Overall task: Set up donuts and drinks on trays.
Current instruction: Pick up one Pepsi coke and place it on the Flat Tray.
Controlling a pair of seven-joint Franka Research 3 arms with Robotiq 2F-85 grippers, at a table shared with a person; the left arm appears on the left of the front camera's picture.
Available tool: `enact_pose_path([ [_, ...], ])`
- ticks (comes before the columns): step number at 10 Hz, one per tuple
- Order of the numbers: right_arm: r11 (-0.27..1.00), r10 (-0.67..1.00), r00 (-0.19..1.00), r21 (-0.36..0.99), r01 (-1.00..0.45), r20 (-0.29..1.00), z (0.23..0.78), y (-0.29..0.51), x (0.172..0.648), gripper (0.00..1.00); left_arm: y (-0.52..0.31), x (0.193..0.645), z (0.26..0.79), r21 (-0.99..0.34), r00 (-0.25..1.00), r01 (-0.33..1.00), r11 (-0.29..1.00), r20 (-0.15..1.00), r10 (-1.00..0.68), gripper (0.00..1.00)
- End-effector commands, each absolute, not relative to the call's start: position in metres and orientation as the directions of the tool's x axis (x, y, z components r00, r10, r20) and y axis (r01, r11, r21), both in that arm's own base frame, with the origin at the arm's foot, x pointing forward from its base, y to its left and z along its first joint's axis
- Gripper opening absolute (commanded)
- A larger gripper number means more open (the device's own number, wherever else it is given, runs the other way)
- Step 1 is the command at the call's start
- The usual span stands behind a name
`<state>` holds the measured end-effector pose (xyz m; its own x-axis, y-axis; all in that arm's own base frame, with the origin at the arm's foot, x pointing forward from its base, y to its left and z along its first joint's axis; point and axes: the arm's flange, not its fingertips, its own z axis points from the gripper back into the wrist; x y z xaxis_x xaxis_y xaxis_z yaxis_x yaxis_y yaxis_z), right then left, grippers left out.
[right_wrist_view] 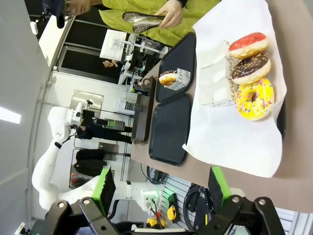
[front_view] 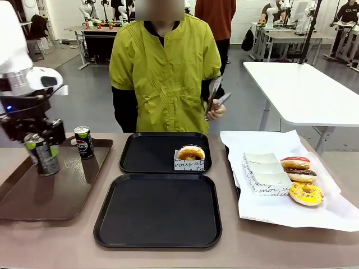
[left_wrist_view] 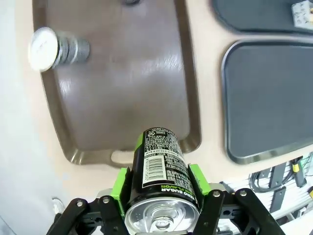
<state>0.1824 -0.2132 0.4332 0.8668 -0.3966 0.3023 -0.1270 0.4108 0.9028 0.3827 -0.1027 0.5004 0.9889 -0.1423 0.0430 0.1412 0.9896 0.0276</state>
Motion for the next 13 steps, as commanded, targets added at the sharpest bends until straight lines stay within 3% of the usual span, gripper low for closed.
enact_pose_path([
  [1, 0.401, -0.397, 0.862, 0.905, -0.146, 0.315, 0.433, -0.214, 0.183, 1.00, -0.145, 0.420, 0.507, 0.030, 0.980, 0.171, 0.985, 0.095, -0.173, 0.59],
  [7, 0.401, -0.397, 0.862, 0.905, -0.146, 0.315, 0.433, -0.214, 0.183, 1.00, -0.235, 0.496, 0.471, 0.027, 0.940, 0.320, 0.947, 0.117, -0.321, 0.59],
  [9, 0.401, -0.397, 0.862, 0.905, -0.146, 0.315, 0.433, -0.214, 0.183, 1.00, -0.170, 0.436, 0.497, 0.043, 0.936, 0.352, 0.935, -0.038, -0.351, 0.59],
  [11, 0.401, -0.397, 0.862, 0.905, -0.146, 0.315, 0.433, -0.214, 0.183, 1.00, -0.085, 0.350, 0.522, 0.041, 0.925, 0.375, 0.926, 0.046, -0.376, 0.59],
  [13, 0.401, -0.397, 0.862, 0.905, -0.146, 0.315, 0.433, -0.214, 0.183, 1.00, -0.055, 0.331, 0.513, 0.022, 0.940, 0.339, 0.941, 0.043, -0.339, 0.59],
])
